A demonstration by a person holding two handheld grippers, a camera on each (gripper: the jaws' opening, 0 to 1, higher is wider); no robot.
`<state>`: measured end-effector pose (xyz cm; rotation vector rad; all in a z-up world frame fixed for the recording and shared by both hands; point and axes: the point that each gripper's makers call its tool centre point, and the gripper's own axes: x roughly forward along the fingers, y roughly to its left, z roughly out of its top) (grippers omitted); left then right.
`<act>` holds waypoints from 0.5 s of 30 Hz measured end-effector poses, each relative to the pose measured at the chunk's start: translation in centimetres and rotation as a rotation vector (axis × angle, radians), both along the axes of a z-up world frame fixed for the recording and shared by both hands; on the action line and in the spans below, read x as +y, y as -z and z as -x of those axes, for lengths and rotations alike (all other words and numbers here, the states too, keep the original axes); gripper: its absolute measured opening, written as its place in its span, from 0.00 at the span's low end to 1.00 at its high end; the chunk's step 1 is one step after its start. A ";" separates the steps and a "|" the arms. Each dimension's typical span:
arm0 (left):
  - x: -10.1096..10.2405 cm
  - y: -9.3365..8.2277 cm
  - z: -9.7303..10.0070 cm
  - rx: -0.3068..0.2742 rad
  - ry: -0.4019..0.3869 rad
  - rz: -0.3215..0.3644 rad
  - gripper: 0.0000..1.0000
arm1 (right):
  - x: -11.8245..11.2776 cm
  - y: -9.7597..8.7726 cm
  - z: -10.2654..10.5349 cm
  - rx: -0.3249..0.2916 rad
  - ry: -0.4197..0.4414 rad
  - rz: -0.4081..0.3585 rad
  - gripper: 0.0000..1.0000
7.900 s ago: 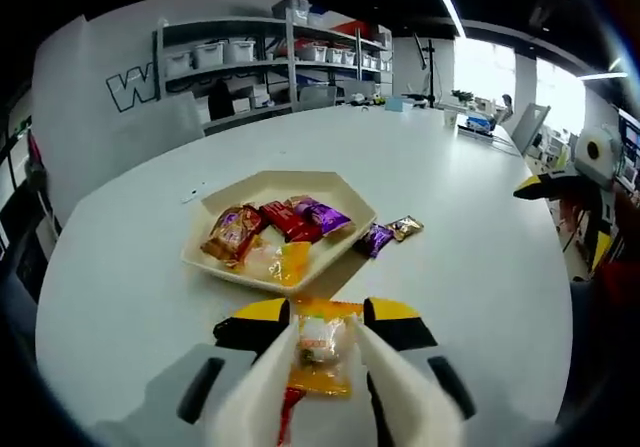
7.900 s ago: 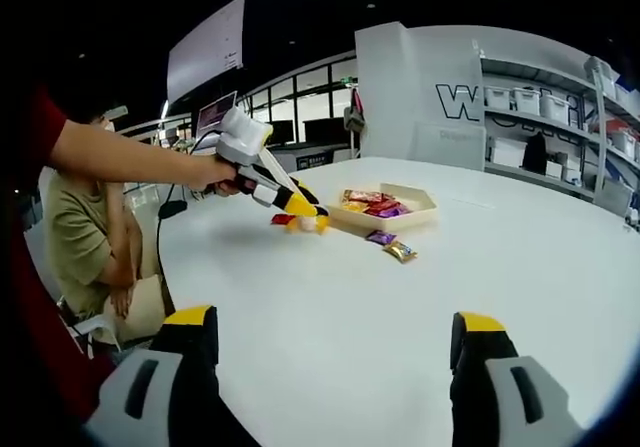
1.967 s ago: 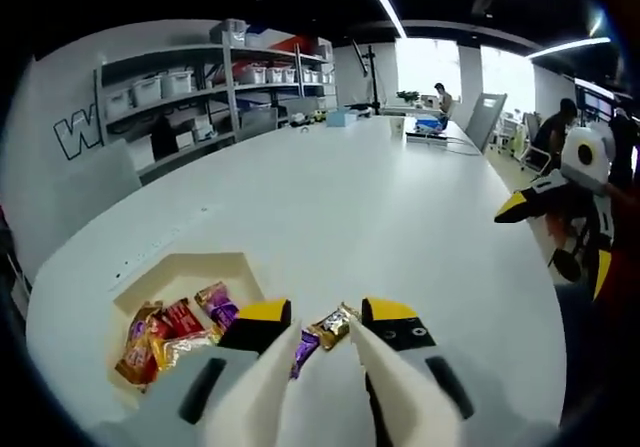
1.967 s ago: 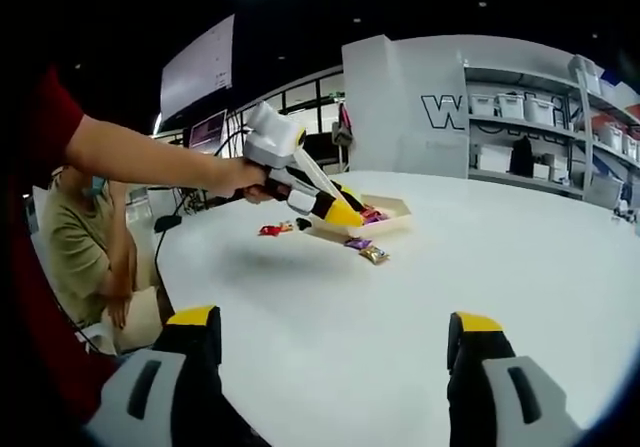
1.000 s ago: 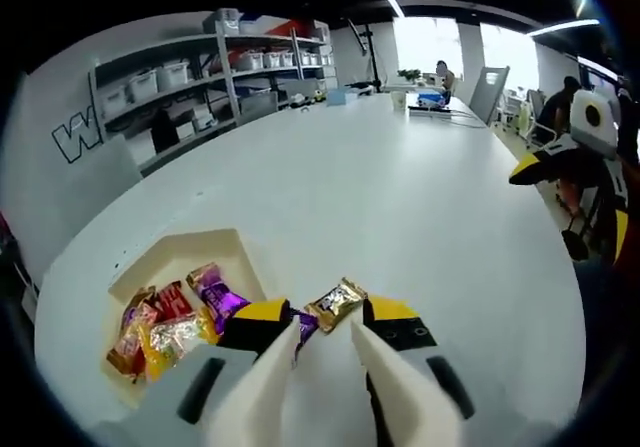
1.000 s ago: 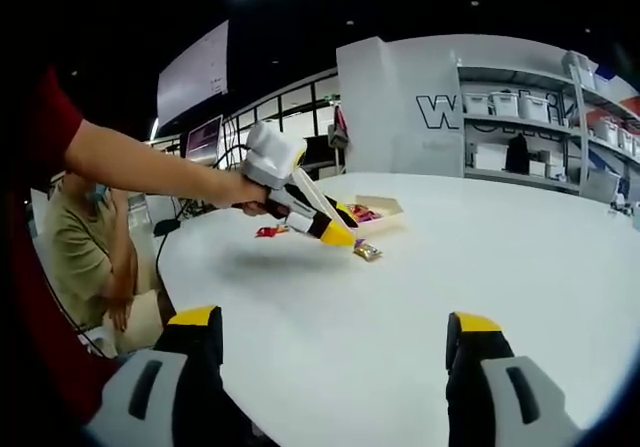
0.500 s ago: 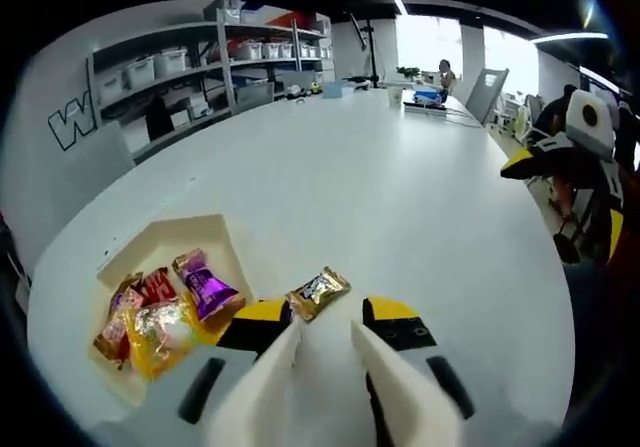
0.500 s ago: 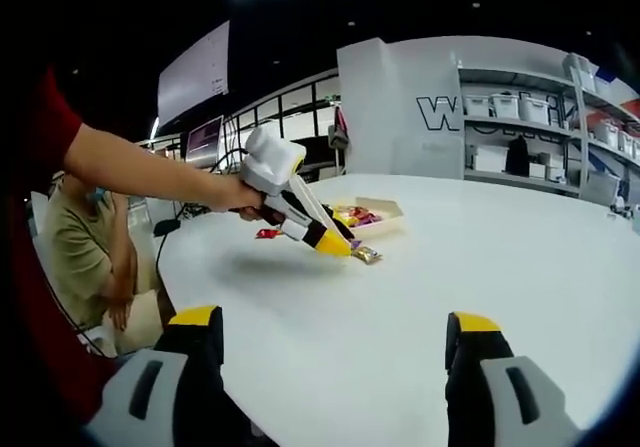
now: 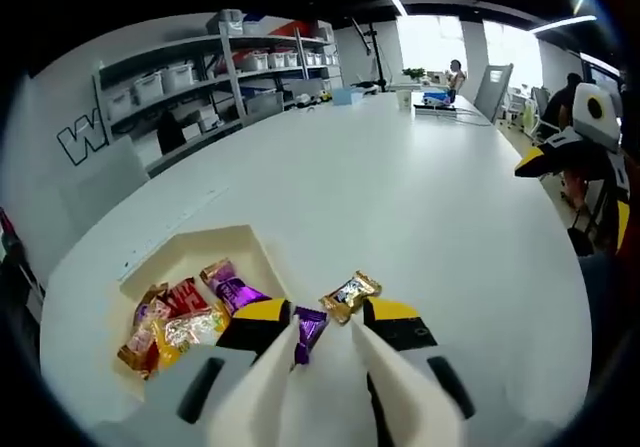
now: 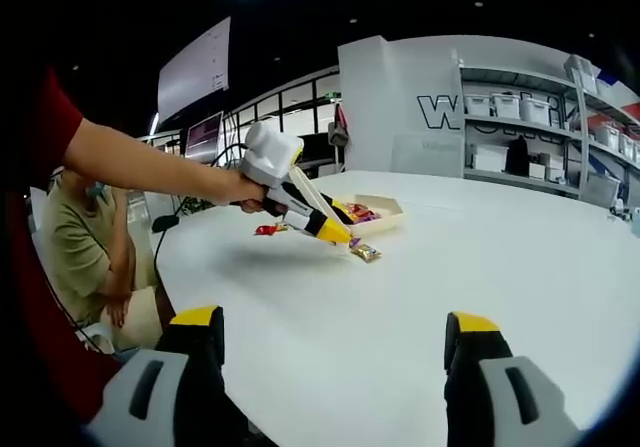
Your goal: Place the target food into the container with the food tongs after gripping and lifting it, then release it inside without dropping or visibly crushing the food.
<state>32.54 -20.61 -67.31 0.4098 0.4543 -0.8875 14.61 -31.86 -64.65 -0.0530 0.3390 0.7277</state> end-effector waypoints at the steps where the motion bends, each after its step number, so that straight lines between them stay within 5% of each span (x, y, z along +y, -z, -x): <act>1: 0.0 0.0 0.0 -0.003 0.001 -0.002 0.28 | 0.0 0.1 0.0 0.001 -0.001 0.005 0.90; 8: 0.0 0.1 0.1 -0.002 -0.003 0.006 0.28 | 0.4 0.1 0.1 0.000 -0.011 0.009 0.90; 13: -0.2 0.0 0.6 -0.088 0.039 -0.051 0.28 | 0.1 0.0 0.0 -0.004 -0.004 0.006 0.90; 15: -0.3 0.1 0.9 -0.056 0.029 -0.034 0.28 | 0.0 0.0 0.1 -0.004 -0.004 0.008 0.90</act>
